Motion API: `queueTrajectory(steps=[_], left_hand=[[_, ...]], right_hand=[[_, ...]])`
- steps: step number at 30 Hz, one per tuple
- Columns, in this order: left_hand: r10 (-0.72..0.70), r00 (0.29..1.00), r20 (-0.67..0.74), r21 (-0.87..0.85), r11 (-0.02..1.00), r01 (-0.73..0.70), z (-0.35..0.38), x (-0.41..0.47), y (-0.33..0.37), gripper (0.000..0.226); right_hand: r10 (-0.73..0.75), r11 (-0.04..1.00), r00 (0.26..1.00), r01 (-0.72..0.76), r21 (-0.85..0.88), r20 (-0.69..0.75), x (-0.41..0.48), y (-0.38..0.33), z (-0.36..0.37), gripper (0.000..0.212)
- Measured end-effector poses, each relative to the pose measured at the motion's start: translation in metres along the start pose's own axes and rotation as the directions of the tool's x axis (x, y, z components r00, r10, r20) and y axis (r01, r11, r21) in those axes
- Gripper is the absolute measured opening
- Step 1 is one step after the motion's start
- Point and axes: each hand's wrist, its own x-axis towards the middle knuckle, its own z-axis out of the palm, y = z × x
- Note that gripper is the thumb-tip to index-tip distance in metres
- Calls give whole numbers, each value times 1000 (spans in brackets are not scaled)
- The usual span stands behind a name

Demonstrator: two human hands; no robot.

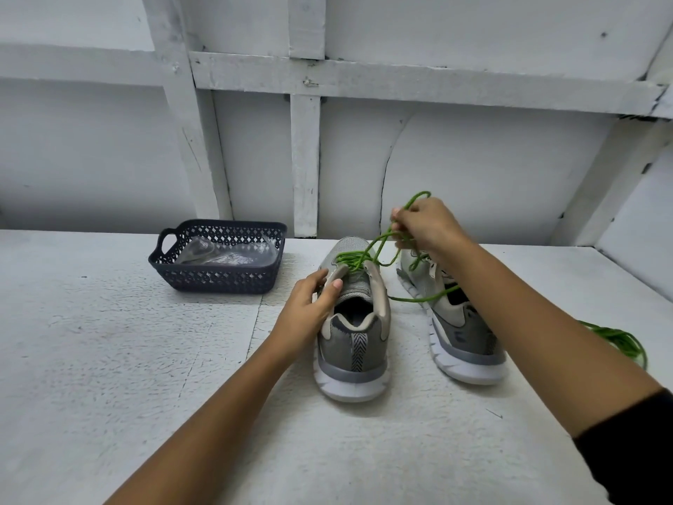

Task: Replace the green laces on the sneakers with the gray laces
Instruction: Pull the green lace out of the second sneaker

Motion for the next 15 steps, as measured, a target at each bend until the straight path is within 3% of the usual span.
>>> queueTrajectory(steps=[2,4,7,10,12,15], left_hand=[[14,1000,-4,17,1000,-14,0,1,0,75],[47,999,15,27,999,-47,1,2,0,64],[72,997,10,43,996,-73,1,2,3,42],[73,997,18,33,997,-73,1,2,3,46],[70,997,16,26,997,-70,0,3,0,54],[61,998,23,40,997,-62,0,3,0,60]], right_hand=[[20,993,994,-7,116,-105,5,-3,-2,30],[81,989,992,-68,134,-94,5,0,1,30],[189,981,973,-179,-80,135,-3,13,9,26],[202,974,940,-164,-155,275,-8,22,13,25],[174,981,948,-144,-126,267,-8,22,15,25],[78,995,991,-71,-68,109,-8,18,13,27]])
